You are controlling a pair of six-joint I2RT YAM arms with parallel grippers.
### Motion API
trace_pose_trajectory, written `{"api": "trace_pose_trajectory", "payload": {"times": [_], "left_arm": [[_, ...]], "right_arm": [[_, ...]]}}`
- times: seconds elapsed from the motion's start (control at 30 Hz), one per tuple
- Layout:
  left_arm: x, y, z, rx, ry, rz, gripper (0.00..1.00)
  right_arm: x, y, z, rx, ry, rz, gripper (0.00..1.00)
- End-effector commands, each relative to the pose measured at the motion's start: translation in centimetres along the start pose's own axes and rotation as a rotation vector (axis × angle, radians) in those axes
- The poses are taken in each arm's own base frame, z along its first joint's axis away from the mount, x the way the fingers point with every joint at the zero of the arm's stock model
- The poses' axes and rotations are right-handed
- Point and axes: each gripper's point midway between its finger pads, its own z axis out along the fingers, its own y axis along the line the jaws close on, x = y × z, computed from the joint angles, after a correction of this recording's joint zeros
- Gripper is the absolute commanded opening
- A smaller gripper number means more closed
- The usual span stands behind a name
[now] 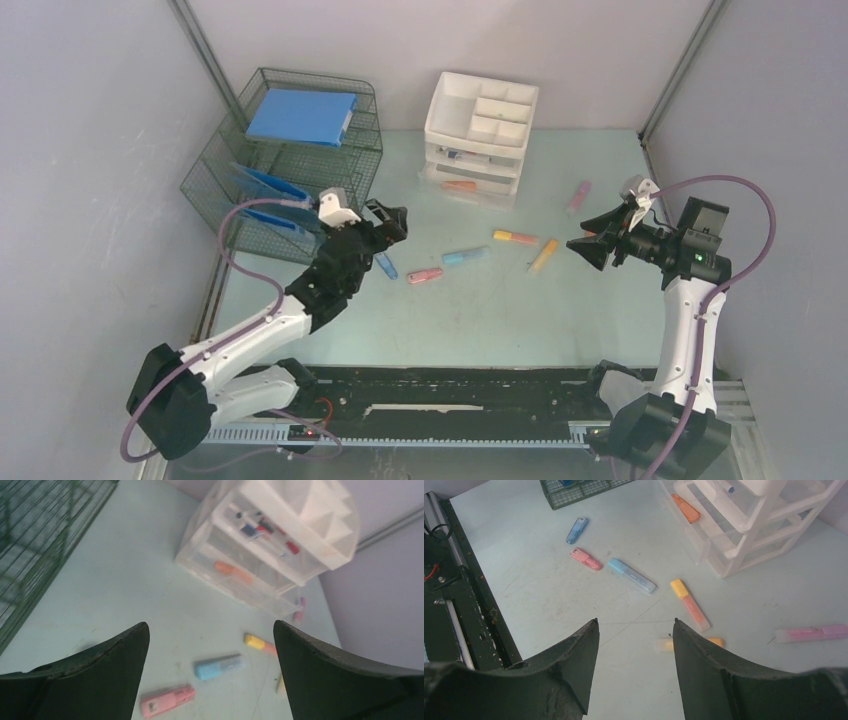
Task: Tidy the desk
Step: Place the stationery in the drawer, then pick up the stationery from the center of the board.
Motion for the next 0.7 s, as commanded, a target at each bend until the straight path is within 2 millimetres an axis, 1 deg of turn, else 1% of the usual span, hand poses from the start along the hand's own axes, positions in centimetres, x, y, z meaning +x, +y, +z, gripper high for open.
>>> {"api": "trace_pose_trajectory", "payload": {"times": [0.0,0.13,0.17,0.23,0.33,0.4,0.57,0.67], "left_arm": [[2.5,5.3,-2.3,-0.259,0.109,-0.042,1.0],[4.4,7.4,-4.2,-0.391,0.179,-0.092,0.96],[5.0,8.2,-4.5,-0.427,0.196,-0.082,0.96],[6.0,9.3,-4.4,-0.481,0.216,-0.056,0.96],[7.9,10.0,-3.6,-0.531,0.276,0.003,0.96],[9.1,10.2,-2.9,-0.561,0.323,0.055,0.94],[11.3,11.0,-1.1,-0.644,0.398,0.156,0.91],[12.2,11.4,-0.4,-0.668,0.42,0.176,0.89]], "right_arm": [[-1.1,0.2,-0.2,-0.008,-0.019,-0.039,0.64],[-1.0,0.1,-0.2,-0.004,-0.016,-0.041,0.64],[-1.0,0.0,-0.2,-0.003,-0.015,-0.04,0.63],[-1.1,0.1,-0.2,-0.004,-0.016,-0.041,0.64],[-1.2,0.2,-0.2,-0.003,-0.018,-0.043,0.64],[-1.2,0.2,-0.3,-0.002,-0.019,-0.044,0.64],[-1.3,0.2,-0.4,0.0,-0.025,-0.046,0.63],[-1.3,0.2,-0.4,-0.002,-0.025,-0.046,0.63]]}}
